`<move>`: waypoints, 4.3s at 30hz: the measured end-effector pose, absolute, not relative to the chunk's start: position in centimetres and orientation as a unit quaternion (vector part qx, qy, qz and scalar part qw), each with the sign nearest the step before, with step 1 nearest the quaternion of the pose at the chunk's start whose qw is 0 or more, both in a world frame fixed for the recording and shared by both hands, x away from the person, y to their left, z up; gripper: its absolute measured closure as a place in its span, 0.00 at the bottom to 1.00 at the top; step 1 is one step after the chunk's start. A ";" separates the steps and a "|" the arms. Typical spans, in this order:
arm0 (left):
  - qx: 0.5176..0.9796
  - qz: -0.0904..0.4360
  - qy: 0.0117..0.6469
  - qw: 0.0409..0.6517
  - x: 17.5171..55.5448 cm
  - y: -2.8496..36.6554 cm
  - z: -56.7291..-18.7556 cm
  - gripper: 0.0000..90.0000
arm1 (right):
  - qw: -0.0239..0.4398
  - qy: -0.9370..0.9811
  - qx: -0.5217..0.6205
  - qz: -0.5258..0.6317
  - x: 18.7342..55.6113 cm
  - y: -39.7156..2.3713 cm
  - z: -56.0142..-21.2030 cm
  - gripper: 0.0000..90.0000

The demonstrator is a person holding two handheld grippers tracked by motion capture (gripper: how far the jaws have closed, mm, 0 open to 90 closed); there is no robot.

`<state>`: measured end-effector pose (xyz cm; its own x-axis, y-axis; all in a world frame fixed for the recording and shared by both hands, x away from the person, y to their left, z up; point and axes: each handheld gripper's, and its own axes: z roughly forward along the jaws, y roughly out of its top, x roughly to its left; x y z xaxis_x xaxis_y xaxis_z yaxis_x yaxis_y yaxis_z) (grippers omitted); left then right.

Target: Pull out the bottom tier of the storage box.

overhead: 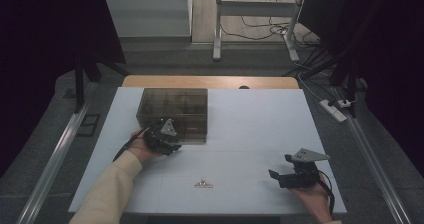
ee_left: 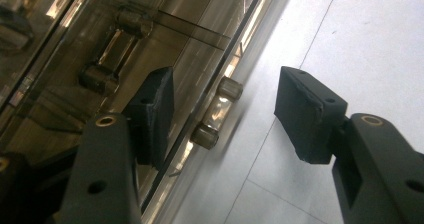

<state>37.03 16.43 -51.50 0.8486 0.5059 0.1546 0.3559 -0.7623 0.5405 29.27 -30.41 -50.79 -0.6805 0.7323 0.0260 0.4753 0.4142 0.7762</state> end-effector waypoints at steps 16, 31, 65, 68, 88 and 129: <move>0.926 0.144 0.239 0.253 37.4 16.7 -51.8 0.63 | 0.163 0.827 0.364 0.397 29.3 -30.3 -50.8 0.14; 0.931 0.150 0.223 0.246 37.2 16.6 -51.9 0.70 | 0.163 0.826 0.366 0.397 29.2 -30.4 -50.8 0.14; 0.937 0.151 0.206 0.237 36.5 16.3 -51.8 0.72 | 0.161 0.828 0.365 0.394 29.2 -30.5 -50.9 0.14; 0.938 0.151 0.205 0.236 36.4 16.2 -51.8 0.72 | 0.163 0.827 0.366 0.395 29.2 -30.5 -50.9 0.14; 0.939 0.150 0.200 0.234 36.0 16.0 -51.7 0.73 | 0.159 0.826 0.366 0.397 29.1 -30.6 -50.8 0.14; 0.941 0.148 0.196 0.231 35.0 16.0 -51.7 0.73 | 0.164 0.826 0.367 0.396 29.0 -30.6 -50.8 0.15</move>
